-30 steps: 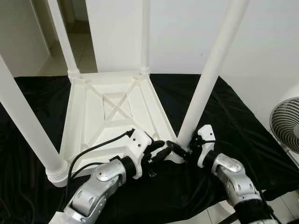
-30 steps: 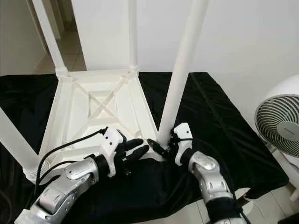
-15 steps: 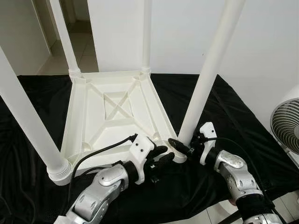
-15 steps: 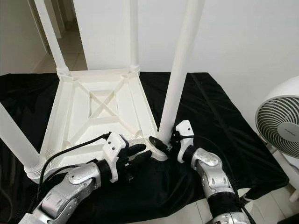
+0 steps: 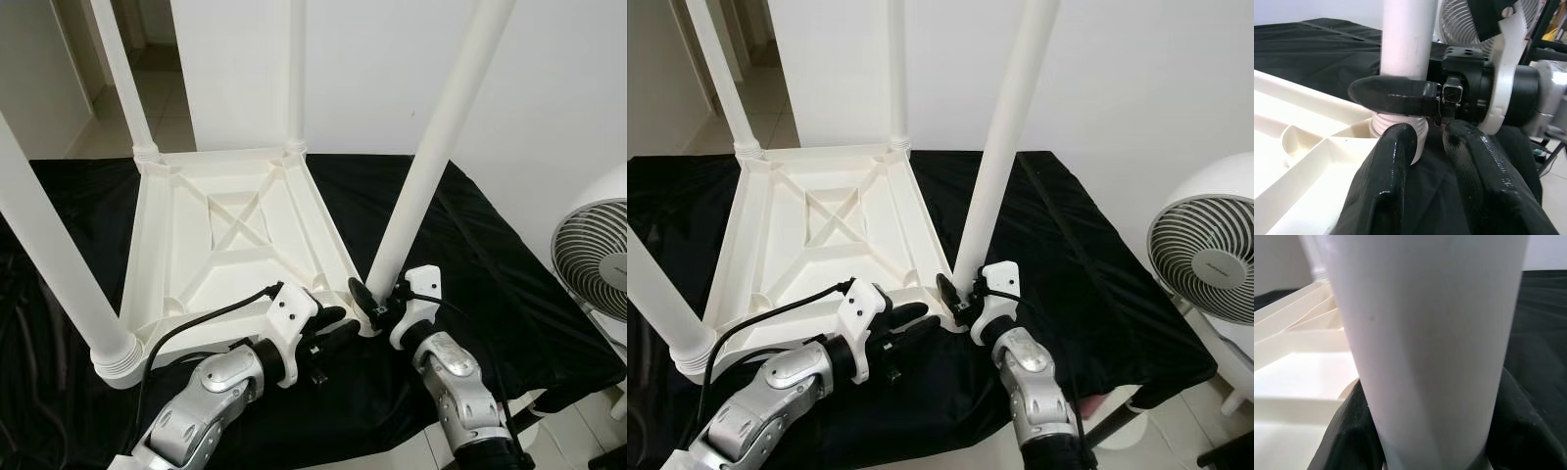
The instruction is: Building children table
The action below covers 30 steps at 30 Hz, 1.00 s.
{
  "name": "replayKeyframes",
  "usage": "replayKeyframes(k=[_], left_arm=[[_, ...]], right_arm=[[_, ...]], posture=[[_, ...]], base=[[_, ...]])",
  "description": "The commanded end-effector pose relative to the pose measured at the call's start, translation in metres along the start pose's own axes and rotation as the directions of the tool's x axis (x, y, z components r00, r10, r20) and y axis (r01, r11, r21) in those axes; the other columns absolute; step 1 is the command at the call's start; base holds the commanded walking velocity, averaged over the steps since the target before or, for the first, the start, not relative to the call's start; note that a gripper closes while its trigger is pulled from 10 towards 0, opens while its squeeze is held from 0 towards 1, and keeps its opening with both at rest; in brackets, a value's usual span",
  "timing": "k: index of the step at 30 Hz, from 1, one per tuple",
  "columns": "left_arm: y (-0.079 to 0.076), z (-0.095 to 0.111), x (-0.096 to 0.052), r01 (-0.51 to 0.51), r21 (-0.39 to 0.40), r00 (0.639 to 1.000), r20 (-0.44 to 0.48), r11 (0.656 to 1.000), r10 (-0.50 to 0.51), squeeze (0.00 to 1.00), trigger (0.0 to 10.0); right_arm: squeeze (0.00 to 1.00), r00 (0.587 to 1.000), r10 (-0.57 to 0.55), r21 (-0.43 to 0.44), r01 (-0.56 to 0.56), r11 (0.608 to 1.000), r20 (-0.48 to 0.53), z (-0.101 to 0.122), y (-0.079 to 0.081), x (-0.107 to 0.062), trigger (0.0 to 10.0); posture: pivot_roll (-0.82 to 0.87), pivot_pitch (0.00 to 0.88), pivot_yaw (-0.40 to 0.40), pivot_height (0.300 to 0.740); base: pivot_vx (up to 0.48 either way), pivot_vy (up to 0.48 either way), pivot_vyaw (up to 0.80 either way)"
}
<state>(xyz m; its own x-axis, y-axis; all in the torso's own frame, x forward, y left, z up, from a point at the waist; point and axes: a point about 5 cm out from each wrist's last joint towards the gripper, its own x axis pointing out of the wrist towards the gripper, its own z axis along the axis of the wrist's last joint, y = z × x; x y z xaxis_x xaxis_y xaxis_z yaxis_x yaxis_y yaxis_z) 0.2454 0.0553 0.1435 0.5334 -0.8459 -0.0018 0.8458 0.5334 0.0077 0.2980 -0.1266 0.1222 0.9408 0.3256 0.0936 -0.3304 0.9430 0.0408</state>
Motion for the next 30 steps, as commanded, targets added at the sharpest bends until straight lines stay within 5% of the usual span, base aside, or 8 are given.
replayKeyframes(k=[1, 10, 11, 12, 23, 28, 29, 30], left_arm=[[-0.004, 0.002, -0.001, 0.074, 0.016, 0.997, 0.007, 0.997, -0.074, 0.0, 10.0], [-0.005, 0.003, 0.0, 0.068, 0.013, 0.998, 0.015, 0.998, -0.068, 0.0, 10.0], [-0.006, 0.004, 0.001, 0.067, 0.01, 0.997, 0.022, 0.998, -0.068, 0.0, 10.0], [-0.007, 0.005, 0.001, 0.068, 0.009, 0.997, 0.025, 0.998, -0.068, 0.0, 10.0], [-0.006, 0.004, -0.002, 0.057, 0.011, 0.998, 0.022, 0.998, -0.057, 0.0, 10.0], [-0.006, 0.003, -0.003, 0.055, 0.017, 0.998, 0.015, 0.998, -0.055, 0.0, 10.0], [-0.006, 0.003, -0.003, 0.055, 0.016, 0.998, 0.015, 0.998, -0.055, 0.0, 10.0], [-0.006, 0.003, -0.003, 0.055, 0.016, 0.998, 0.015, 0.998, -0.055, 0.0, 10.0]], right_arm=[[0.0, 0.997, -0.081, 0.046, 0.082, 0.996, -0.007, -0.001, -0.006, -0.001, 10.0], [0.0, 0.947, -0.32, 0.03, 0.321, 0.947, -0.033, -0.001, 0.002, 0.002, 10.0], [0.24, 0.95, -0.313, 0.063, 0.313, 0.948, -0.018, 0.002, 0.004, 0.003, 10.0], [1.0, 0.952, -0.306, 0.066, 0.306, 0.95, -0.012, 0.003, 0.003, 0.003, 10.0], [1.0, 0.997, -0.07, 0.07, 0.067, 0.995, 0.031, 0.014, 0.0, 0.002, 10.0], [0.69, 1.0, 0.012, 0.05, -0.014, 0.999, 0.028, 0.018, -0.008, -0.001, 10.0], [0.0, 0.996, 0.09, 0.024, -0.09, 0.996, 0.026, 0.02, -0.012, -0.003, 10.0], [0.0, 0.996, 0.09, 0.024, -0.09, 0.996, 0.026, 0.02, -0.012, -0.003, 10.0]], posture=[[-0.02, 0.035, -0.012, 0.74], [-0.01, 0.032, -0.017, 0.74], [-0.01, 0.031, -0.018, 0.74], [-0.01, 0.03, -0.02, 0.74], [0.0, 0.02, -0.027, 0.74], [0.0, 0.018, -0.028, 0.74], [0.0, 0.012, -0.025, 0.74], [0.0, 0.012, -0.025, 0.74]], base=[[0.0, 0.0, 0.0], [0.0, 0.0, 0.0], [0.0, 0.0, 0.0], [0.0, 0.0, 0.0], [0.0, 0.0, 0.0], [0.0, 0.0, 0.0], [0.0, 0.0, 0.0], [0.0, 0.0, 0.0]])
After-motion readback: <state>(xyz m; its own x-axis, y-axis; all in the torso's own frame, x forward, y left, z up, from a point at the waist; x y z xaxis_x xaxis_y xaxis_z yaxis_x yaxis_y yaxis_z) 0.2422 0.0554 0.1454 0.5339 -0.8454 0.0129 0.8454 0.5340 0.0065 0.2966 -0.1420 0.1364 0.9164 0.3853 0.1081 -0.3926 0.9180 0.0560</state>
